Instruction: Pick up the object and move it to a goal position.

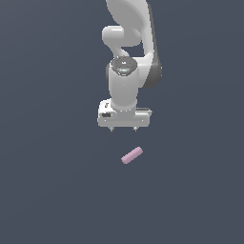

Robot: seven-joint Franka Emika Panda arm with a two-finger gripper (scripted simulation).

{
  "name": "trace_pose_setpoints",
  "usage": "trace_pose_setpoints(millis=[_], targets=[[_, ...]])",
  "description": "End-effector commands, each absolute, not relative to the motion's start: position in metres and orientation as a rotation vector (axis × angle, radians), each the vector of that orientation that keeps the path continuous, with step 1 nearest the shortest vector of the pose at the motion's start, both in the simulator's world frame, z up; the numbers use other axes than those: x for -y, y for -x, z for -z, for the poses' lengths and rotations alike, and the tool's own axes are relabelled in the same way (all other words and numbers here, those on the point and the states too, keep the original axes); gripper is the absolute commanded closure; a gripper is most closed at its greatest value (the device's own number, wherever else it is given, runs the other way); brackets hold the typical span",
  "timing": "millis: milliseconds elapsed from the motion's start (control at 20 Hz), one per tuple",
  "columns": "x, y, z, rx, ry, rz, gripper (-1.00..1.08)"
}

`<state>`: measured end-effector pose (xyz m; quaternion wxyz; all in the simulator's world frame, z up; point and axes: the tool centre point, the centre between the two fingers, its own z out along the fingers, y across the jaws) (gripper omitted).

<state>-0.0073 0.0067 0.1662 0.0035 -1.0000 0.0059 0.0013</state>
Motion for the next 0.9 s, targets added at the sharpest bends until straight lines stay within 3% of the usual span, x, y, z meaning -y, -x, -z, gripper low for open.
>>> trace_pose_setpoints(millis=[0,450,850], targets=[[-0.007,0.007,-0.166,-0.018,3.135,-0.004,-0.92],[-0.042,0.004,-0.174,0.1,3.123,0.015,-0.92],[-0.043,0.003,-0.173,0.077,3.123,0.014,-0.92]])
